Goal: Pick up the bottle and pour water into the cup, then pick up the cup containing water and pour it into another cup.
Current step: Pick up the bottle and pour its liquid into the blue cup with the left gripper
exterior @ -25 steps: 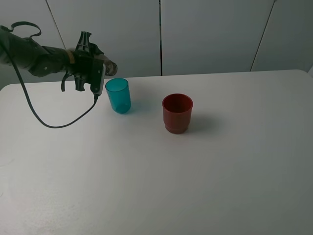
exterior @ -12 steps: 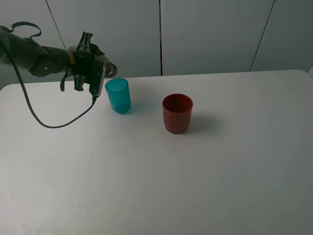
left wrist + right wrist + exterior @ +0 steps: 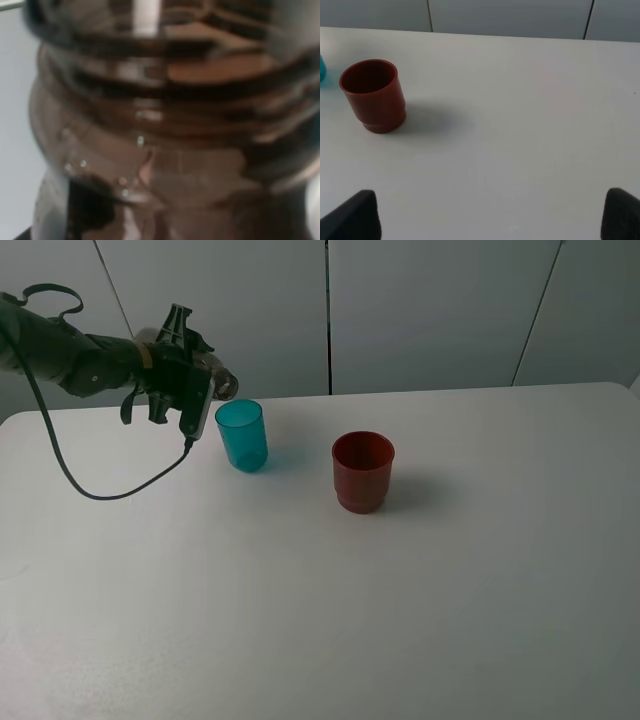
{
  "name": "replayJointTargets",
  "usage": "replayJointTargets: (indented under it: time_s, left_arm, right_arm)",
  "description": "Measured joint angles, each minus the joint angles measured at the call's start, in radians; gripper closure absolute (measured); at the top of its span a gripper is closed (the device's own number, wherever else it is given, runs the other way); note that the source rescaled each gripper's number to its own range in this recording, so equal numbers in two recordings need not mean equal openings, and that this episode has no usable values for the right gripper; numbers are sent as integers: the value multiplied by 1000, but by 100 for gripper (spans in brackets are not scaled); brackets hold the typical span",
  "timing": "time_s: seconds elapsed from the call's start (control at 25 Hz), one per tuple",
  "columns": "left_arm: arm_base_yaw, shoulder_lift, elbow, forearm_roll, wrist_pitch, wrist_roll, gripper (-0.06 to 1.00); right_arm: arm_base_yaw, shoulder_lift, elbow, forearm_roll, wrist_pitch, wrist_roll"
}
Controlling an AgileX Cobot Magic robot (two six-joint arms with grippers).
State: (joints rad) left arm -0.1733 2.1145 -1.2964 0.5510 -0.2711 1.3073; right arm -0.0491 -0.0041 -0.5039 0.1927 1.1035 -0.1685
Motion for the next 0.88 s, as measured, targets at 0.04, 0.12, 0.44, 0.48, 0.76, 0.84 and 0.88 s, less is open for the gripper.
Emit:
replayJointTargets:
  time_s: [0.04, 0.12, 0.44, 0.48, 0.76, 0.84, 0.88]
  left_arm:
    - [0, 0, 0, -2, 0, 2, 94]
    - [0, 0, 0, -7, 0, 4, 94]
    - [-9, 0, 0, -34, -2, 61, 94]
    - [-9, 0, 0, -38, -2, 71, 94]
    - [-15, 0, -1, -58, -16, 107, 94]
    - [-15, 0, -1, -58, -20, 115, 94]
    - [-15, 0, -1, -58, -23, 117, 94]
  right_arm:
    - [0, 0, 0, 0, 0, 0]
    - [0, 0, 0, 0, 0, 0]
    - [0, 0, 0, 0, 0, 0]
    - [0, 0, 0, 0, 0, 0]
    - [0, 0, 0, 0, 0, 0]
    - [0, 0, 0, 0, 0, 0]
    - [0, 0, 0, 0, 0, 0]
